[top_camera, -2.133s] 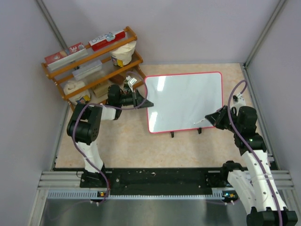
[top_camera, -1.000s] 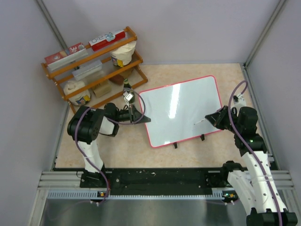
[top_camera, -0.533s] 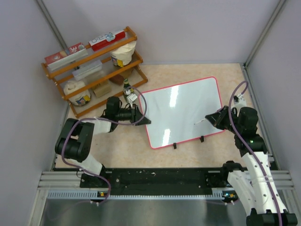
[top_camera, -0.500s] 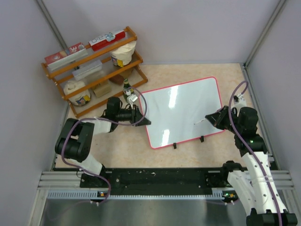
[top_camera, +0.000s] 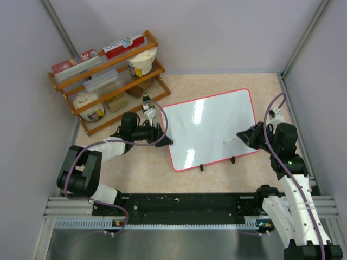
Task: Write a sentence on the whiteboard
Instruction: Move the whiteboard to the center of the board.
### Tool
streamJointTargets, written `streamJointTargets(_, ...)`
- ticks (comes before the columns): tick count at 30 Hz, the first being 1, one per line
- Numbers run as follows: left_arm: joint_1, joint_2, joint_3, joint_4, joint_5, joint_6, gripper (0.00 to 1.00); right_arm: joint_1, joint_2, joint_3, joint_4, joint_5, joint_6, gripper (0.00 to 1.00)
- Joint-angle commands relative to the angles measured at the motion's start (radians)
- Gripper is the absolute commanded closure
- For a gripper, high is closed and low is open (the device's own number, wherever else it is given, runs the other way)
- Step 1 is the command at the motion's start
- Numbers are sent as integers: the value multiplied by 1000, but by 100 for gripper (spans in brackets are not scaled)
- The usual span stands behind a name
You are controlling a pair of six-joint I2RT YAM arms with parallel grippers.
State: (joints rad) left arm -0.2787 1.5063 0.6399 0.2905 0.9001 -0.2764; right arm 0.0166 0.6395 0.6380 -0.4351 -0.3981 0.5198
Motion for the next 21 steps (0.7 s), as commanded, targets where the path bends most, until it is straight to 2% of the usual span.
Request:
streamJointTargets(1, -2, -90, 38, -25, -67, 6, 21, -12, 3, 42, 33, -4, -7, 100)
streamJointTargets(2, -2, -100, 41, -28, -72, 2, 15, -12, 8, 43, 33, -4, -6, 100)
streamJointTargets(3, -1, -110, 49, -39, -81, -3, 3, -12, 8, 45, 33, -4, -7, 100)
streamJointTargets(10, -1, -92, 127, -76, -84, -6, 2, -12, 19, 55, 41, -5, -10, 100)
streamJointTargets(17, -1, 37, 233, -45, -10, -23, 13, -14, 19, 57, 41, -5, -14, 100)
streamJointTargets(20, -1, 75, 265, -53, 22, -11, 24, -12, 15, 58, 41, -2, -14, 100)
streamJointTargets(21, 1, 86, 268, -53, 35, -6, 30, -12, 17, 58, 41, -2, -15, 100)
